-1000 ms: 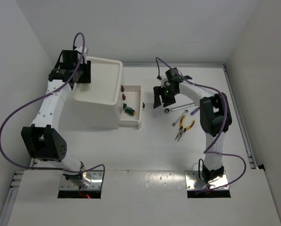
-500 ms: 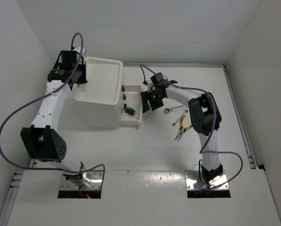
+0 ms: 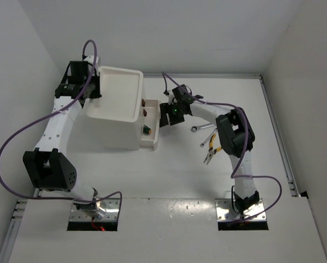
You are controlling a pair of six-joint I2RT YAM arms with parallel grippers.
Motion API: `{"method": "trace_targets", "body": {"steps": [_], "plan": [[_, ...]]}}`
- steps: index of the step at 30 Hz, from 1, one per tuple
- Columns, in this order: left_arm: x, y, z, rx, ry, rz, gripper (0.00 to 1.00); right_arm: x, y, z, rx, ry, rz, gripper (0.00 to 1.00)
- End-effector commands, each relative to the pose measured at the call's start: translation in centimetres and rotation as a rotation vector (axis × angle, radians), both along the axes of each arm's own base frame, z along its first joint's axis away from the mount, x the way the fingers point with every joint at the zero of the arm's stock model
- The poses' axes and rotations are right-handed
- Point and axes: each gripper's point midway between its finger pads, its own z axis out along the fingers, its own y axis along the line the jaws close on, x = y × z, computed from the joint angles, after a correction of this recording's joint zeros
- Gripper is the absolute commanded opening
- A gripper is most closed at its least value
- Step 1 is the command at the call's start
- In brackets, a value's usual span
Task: Sort the tools into containers
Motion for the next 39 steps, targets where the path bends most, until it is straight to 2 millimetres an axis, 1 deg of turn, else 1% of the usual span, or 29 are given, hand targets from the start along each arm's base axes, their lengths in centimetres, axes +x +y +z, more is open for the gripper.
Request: {"method": "trace_targets", "body": {"steps": [1, 3, 5, 7, 8, 12, 13, 15, 16, 17, 19, 20, 21, 22, 24, 25, 26, 27, 28, 29, 30, 32, 33, 34, 35, 36, 37, 38, 39], "plan": [[-2.2, -2.3, -2.6, -0.032, 0.114, -0.11, 0.0, 1.6, 3.7, 2.1, 0.115, -0.083, 0.002, 0.65], [-2.4, -2.5, -3.0, -0.039, 0.125, -0.118, 0.0, 1.9, 4.1, 1.4, 0.099, -0.084, -0.01, 0.65], [-2.4, -2.7, -3.0, -0.04, 0.125, -0.133, 0.0, 2.7, 4.5, 1.8, 0.113, -0.089, -0.043, 0.65], [-2.2, -2.7, -2.9, -0.04, 0.115, -0.133, 0.0, 2.5, 5.2, 0.8, 0.12, -0.068, -0.04, 0.67], [-2.3, -3.2, -2.9, -0.046, 0.116, -0.151, 0.0, 2.6, 5.3, 0.6, 0.123, -0.059, -0.05, 0.67], [-2.6, -3.4, -3.6, -0.055, 0.134, -0.16, 0.0, 2.7, 7.1, 0.9, 0.217, -0.019, -0.049, 0.67], [-2.4, -3.4, -3.5, -0.054, 0.125, -0.16, 0.0, 2.9, 7.8, 1.6, 0.262, -0.009, -0.067, 0.68], [-2.6, -3.4, -3.5, -0.054, 0.126, -0.16, 0.0, 2.4, 8.7, 1.5, 0.322, 0.041, -0.055, 0.68], [-2.7, -3.6, -3.5, -0.06, 0.127, -0.167, 0.0, 2.3, 9.2, 1.9, 0.363, 0.058, -0.067, 0.7], [-2.7, -3.6, -3.5, -0.067, 0.127, -0.161, 0.0, 1.9, 9.8, 2.5, 0.404, 0.077, -0.045, 0.7], [-2.7, -3.6, -3.5, -0.067, 0.127, -0.161, 0.0, 1.0, 10.2, 2.5, 0.45, 0.122, -0.041, 0.7], [-2.7, -3.6, -3.5, -0.067, 0.127, -0.161, 0.0, 0.8, 10.8, 3.3, 0.504, 0.144, -0.034, 0.7], [-2.6, -3.5, -3.5, -0.062, 0.127, -0.154, 0.0, 0.4, 10.8, 3.6, 0.52, 0.157, -0.034, 0.7], [-2.6, -3.5, -3.5, -0.061, 0.127, -0.154, 0.0, 0.2, 11.1, 4.7, 0.555, 0.158, -0.021, 0.7], [-2.6, -3.5, -3.5, -0.061, 0.127, -0.154, 0.0, -0.4, 10.5, 5.0, 0.564, 0.176, -0.012, 0.71], [-2.6, -3.3, -3.5, -0.063, 0.127, -0.141, 0.0, 0.1, 9.8, 6.5, 0.596, 0.163, 0.003, 0.71], [-2.6, -2.9, -3.5, -0.063, 0.127, -0.13, 0.04, -0.2, 9.0, 6.3, 0.596, 0.182, -0.001, 0.71], [-2.6, -3.0, -3.5, -0.07, 0.127, -0.124, 0.09, -0.6, 8.4, 6.8, 0.613, 0.2, 0.015, 0.71], [-2.4, -2.6, -3.4, -0.079, 0.118, -0.12, 0.13, -0.1, 7.3, 7.2, 0.63, 0.187, 0.009, 0.71], [-2.2, -2.6, -3.0, -0.079, 0.107, -0.121, 0.13, 0.1, 6.7, 8.7, 0.657, 0.165, 0.013, 0.71], [-2.1, -2.4, -2.4, -0.085, 0.094, -0.119, 0.15, -0.4, 5.9, 8.8, 0.668, 0.18, 0.02, 0.71], [-1.9, -2.2, -2.0, -0.091, 0.083, -0.118, 0.15, -0.2, 4.4, 9.7, 0.719, 0.175, 0.0, 0.71], [-1.9, -2.2, -2.0, -0.091, 0.083, -0.117, 0.15, -0.5, 4.1, 11.3, 0.763, 0.167, 0.02, 0.71], [-1.8, -2.3, -2.3, -0.097, 0.092, -0.124, 0.15, -0.5, 3.8, 11.6, 0.794, 0.175, 0.015, 0.71], [-1.8, -2.3, -2.3, -0.097, 0.092, -0.124, 0.15, -0.7, 3.2, 11.3, 0.818, 0.196, -0.004, 0.71], [-1.8, -2.3, -2.3, -0.097, 0.092, -0.124, 0.15, -0.6, 3.5, 12.9, 0.885, 0.184, 0.004, 0.71], [-1.8, -2.3, -2.3, -0.097, 0.092, -0.124, 0.13, -0.7, 3.6, 13.8, 0.919, 0.179, 0.013, 0.71], [-1.7, -2.5, -2.7, -0.104, 0.102, -0.131, 0.12, -0.6, 3.7, 13.9, 0.947, 0.192, 0.017, 0.71], [-1.6, -2.5, -2.3, -0.103, 0.093, -0.131, 0.12, -0.6, 3.9, 15.3, 1.009, 0.199, 0.027, 0.69]]}}
